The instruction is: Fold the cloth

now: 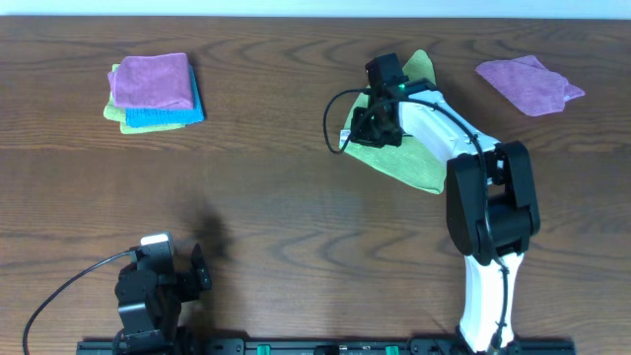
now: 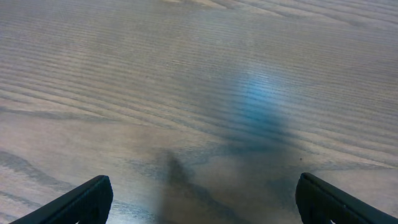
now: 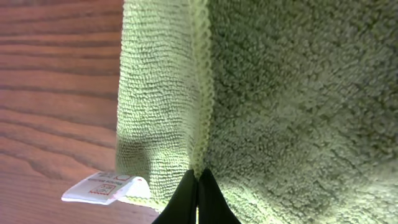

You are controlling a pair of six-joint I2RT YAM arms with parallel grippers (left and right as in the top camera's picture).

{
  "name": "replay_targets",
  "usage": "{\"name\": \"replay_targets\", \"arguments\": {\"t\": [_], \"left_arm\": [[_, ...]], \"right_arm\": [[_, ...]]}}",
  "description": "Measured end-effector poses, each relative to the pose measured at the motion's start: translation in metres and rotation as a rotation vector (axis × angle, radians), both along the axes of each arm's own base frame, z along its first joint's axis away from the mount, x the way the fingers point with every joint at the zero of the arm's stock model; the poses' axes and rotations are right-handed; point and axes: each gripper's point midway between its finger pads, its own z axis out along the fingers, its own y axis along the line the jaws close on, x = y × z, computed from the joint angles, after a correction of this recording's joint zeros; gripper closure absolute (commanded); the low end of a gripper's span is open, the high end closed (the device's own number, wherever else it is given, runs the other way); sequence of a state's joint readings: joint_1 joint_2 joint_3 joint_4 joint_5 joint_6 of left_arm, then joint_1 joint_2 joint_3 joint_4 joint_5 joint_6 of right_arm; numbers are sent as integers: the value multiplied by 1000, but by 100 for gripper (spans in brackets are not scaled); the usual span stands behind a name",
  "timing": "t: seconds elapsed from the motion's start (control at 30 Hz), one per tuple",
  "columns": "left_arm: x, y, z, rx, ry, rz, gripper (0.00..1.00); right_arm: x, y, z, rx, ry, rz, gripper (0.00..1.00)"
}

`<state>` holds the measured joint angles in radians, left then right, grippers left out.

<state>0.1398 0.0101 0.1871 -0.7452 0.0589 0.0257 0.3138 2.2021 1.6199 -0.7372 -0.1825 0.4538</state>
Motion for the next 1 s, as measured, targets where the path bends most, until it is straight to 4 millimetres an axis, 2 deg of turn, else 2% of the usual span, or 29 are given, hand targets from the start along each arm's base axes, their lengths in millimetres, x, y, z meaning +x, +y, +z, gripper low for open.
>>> {"name": "replay_targets", "arguments": {"t": [0.07, 0.17, 0.3, 0.37, 0.67, 0.7, 0.77, 0.8, 0.9, 1.0], "left_arm": [[0, 0, 0, 0, 0, 0, 5], [0, 0, 0, 0, 0, 0, 4], [0, 0, 0, 0, 0, 0, 5], [0, 0, 0, 0, 0, 0, 5], [0, 0, 0, 0, -1, 0, 5], [0, 0, 0, -1, -1, -1, 5], [1, -2, 0, -7, -3, -10, 4], [1, -3, 1, -12, -4, -16, 5], [3, -9, 1, -30, -15, -42, 5], [4, -12, 2, -42, -19, -59, 5]], "right_arm": [[1, 1, 3, 0, -4, 14, 99], [11, 6, 20, 3, -39, 53, 99], [30, 30, 62, 20, -143, 134, 99], [31, 45, 80, 30, -190, 176, 99], [-22, 130, 82, 44, -186, 382, 98], [-30, 141, 82, 47, -187, 409, 92], [-46, 161, 82, 51, -185, 459, 65], [-55, 169, 81, 50, -179, 486, 59], [-77, 185, 79, 45, -159, 547, 53], [-84, 191, 79, 44, -156, 565, 48]]}}
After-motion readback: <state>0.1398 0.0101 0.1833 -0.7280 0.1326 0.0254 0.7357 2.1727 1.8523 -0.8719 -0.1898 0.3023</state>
